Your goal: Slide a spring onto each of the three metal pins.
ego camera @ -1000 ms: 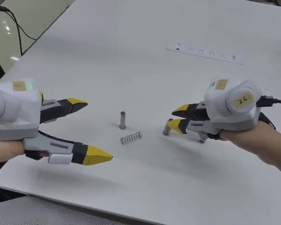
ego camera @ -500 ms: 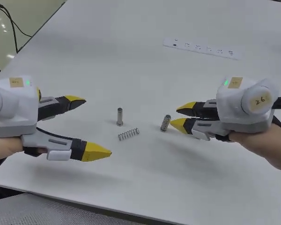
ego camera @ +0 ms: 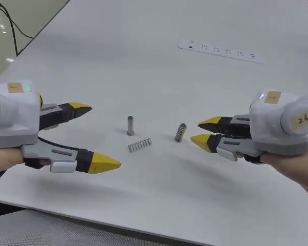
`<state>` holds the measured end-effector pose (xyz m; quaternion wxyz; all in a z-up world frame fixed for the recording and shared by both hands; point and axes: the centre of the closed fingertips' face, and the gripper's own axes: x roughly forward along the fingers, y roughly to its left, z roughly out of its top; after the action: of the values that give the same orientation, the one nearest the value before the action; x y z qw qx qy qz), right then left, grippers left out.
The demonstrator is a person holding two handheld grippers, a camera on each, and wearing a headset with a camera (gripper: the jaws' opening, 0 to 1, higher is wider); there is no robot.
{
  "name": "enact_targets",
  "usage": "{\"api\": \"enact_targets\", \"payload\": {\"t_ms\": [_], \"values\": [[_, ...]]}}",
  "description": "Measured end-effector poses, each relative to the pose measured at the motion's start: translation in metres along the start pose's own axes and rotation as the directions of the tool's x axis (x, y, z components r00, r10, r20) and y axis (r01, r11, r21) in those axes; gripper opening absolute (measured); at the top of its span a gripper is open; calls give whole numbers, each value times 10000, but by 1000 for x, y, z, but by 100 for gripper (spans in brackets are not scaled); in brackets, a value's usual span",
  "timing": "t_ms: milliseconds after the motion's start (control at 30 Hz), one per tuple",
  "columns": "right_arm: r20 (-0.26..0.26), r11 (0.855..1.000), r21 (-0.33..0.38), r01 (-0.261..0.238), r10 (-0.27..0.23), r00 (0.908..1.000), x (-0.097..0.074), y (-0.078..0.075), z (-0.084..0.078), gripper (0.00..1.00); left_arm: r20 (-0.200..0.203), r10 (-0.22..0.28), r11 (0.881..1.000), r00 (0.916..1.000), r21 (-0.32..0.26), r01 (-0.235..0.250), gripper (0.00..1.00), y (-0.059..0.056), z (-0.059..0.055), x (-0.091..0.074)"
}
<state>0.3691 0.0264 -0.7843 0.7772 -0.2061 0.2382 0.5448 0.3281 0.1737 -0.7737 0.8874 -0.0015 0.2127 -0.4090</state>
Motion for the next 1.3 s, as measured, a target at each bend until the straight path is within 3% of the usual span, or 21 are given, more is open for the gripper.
{"api": "enact_targets", "payload": {"t_ms": [333,700,1000,1300], "values": [[-328,9995,-193,-231,224,9992,2,11,-13,17,-54,-2,10000,10000,10,2,93,-1,-1,-1],[-669,9943,-856,-632,576,9961,13,21,-11,17,-108,-21,10000,9999,10,21,93,-2,-3,-2],[-886,9780,-1720,-1178,1037,9907,32,33,2,17,-76,23,10000,10000,-7,-23,93,-1,-3,-5],[-1196,9513,-2585,-1677,1407,9828,50,42,16,17,-66,-18,10000,10000,45,19,93,-1,-3,-4]]}}
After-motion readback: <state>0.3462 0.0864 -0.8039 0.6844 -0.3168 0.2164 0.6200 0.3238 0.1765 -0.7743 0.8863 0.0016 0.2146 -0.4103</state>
